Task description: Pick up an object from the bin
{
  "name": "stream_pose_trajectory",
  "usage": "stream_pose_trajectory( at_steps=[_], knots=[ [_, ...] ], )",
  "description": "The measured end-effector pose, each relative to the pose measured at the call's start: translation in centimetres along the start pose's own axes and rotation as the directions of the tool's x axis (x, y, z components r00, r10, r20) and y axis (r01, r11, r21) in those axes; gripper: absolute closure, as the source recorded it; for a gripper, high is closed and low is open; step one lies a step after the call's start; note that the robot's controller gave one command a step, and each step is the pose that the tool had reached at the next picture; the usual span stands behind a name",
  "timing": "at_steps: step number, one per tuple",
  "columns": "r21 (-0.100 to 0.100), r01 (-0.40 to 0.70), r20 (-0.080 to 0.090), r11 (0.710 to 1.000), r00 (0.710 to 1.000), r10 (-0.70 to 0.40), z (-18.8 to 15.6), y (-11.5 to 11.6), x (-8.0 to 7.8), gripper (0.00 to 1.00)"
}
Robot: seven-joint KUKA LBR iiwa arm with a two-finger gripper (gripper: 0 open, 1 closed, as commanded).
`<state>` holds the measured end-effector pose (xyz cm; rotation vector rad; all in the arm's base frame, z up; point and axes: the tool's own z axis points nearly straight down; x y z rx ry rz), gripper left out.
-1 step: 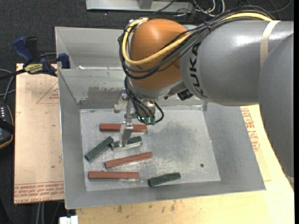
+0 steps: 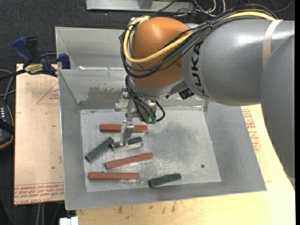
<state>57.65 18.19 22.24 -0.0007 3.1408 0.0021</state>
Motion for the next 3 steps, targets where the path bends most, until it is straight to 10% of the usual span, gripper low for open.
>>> stream_pose_trajectory(
  at_steps=[2, 3],
  knots=[
    [-0.007, 0.076, 0.018, 0.997, 0.997, -0.076, 13.6, -5.6, -1.5, 0.0],
    [-0.004, 0.081, 0.025, 0.997, 0.996, -0.081, 14.0, -5.8, -1.8, 0.0]
  ],
)
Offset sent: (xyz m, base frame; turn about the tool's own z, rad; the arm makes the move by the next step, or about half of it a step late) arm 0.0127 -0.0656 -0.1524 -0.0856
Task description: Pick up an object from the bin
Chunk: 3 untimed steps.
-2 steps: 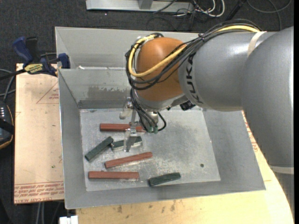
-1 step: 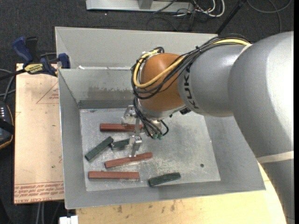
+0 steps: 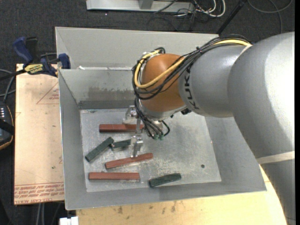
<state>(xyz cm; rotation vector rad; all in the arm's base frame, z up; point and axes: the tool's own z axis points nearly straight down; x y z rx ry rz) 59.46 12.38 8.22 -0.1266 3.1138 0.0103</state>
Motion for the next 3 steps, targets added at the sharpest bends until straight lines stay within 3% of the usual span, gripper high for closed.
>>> stream_pose_trajectory(
  at_steps=[1, 2, 3],
  knots=[
    [0.003, -0.011, -0.018, 1.0, 1.0, 0.011, 0.38, 1.45, -0.5, 0.0],
    [0.0, -0.043, -0.001, 0.999, 0.999, 0.043, 0.35, 1.9, -1.39, 1.0],
    [0.0, -0.043, -0.001, 0.999, 0.999, 0.043, 0.35, 1.9, -1.39, 1.0]
  ],
)
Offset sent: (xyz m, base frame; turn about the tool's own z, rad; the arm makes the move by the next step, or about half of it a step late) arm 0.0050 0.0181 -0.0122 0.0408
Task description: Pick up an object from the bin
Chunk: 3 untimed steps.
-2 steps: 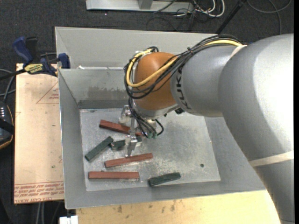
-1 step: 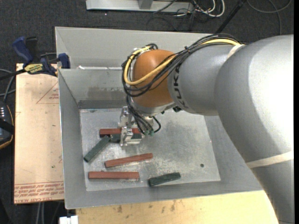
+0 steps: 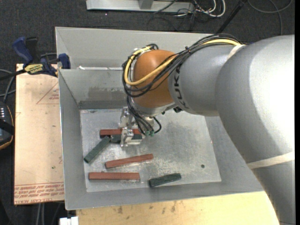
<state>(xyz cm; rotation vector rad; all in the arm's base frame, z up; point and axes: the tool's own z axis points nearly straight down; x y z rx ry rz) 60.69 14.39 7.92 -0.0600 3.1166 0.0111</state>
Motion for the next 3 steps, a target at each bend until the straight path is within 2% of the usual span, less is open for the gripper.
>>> stream_pose_trajectory(
  at_steps=[2, 3],
  knots=[
    [0.005, 0.0, -0.02, 1.0, 1.0, 0.0, -1.5, 0.0, 0.3, 1.0],
    [0.005, 0.0, -0.022, 1.0, 1.0, 0.0, -2.2, 0.0, 0.2, 1.0]
  ],
)
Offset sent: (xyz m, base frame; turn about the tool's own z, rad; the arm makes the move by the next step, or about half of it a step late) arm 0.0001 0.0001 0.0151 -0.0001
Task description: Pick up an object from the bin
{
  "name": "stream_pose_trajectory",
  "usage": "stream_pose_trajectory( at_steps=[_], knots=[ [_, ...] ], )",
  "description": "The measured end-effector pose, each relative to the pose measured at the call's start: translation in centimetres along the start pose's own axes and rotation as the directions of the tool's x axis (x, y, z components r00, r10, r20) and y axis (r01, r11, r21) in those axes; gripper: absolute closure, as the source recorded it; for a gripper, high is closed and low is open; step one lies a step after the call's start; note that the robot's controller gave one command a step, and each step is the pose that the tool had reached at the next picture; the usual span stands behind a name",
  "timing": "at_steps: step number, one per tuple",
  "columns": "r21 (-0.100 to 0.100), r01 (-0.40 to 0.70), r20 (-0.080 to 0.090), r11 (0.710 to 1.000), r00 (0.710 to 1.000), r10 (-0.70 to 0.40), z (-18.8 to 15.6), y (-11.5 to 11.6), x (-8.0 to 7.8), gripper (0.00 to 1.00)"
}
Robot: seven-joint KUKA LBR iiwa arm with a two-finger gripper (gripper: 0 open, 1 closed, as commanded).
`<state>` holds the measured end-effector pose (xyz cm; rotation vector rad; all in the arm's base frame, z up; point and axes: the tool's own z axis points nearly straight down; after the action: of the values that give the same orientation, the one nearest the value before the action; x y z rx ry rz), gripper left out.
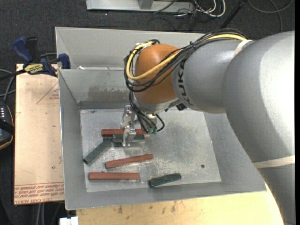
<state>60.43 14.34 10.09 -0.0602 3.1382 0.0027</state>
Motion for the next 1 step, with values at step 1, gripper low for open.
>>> stream_pose_trajectory(
  at_steps=[1],
  knots=[
    [0.001, 0.0, -0.004, 1.0, 1.0, 0.0, -2.27, -0.01, 0.11, 1.0]
  ],
)
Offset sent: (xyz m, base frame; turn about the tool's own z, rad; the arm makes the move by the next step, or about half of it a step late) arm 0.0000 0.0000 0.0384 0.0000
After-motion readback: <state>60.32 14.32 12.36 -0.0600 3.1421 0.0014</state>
